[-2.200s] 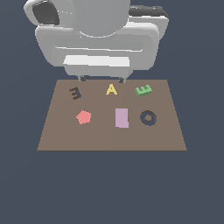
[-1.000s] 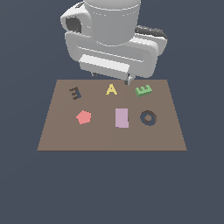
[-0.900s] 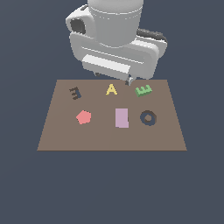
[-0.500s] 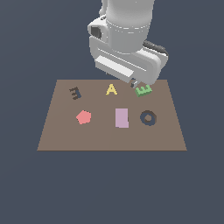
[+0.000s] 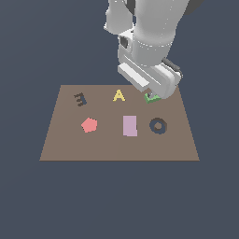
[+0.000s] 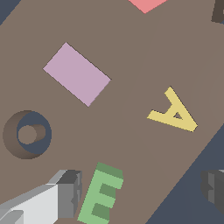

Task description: Insert a designated object into the corresponding slot on a board.

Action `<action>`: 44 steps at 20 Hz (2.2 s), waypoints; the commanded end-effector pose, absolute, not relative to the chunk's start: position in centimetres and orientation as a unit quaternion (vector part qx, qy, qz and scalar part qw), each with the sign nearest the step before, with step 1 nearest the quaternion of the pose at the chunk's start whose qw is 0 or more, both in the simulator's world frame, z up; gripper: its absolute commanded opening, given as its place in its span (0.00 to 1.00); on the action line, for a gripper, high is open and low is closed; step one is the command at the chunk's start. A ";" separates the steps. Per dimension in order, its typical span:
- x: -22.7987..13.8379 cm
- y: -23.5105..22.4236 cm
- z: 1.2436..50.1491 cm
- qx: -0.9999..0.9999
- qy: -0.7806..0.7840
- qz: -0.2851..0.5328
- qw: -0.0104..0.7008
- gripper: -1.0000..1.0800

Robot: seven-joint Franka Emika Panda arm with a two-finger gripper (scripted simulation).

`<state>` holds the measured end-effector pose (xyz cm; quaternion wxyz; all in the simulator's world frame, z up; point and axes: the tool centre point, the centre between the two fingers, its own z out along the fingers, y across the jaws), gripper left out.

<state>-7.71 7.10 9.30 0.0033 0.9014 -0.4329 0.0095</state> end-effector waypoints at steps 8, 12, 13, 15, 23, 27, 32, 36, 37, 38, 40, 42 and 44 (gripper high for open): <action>-8.3 10.5 6.6 0.849 -0.528 0.004 0.002 0.96; -8.3 11.5 5.9 0.833 -0.554 0.002 0.001 0.96; -8.3 11.7 5.7 0.829 -0.559 0.002 0.001 0.96; -8.3 12.1 5.5 0.823 -0.568 0.001 0.001 0.96; -8.1 12.7 5.0 0.812 -0.583 0.000 0.000 0.96; -8.1 12.7 4.7 0.813 -0.582 0.000 0.000 0.96; -8.1 12.7 3.3 0.812 -0.583 0.000 0.000 0.96; -8.1 12.7 3.0 0.812 -0.583 0.000 0.000 0.00; -8.1 12.7 3.0 0.812 -0.583 0.000 0.000 0.00; -8.1 12.7 3.0 0.812 -0.583 0.000 0.000 0.00; -8.1 12.7 3.0 0.812 -0.583 0.000 0.000 0.00; -8.1 12.7 3.0 0.812 -0.583 0.000 0.000 0.00; -8.1 12.7 3.0 0.812 -0.583 0.000 0.000 0.00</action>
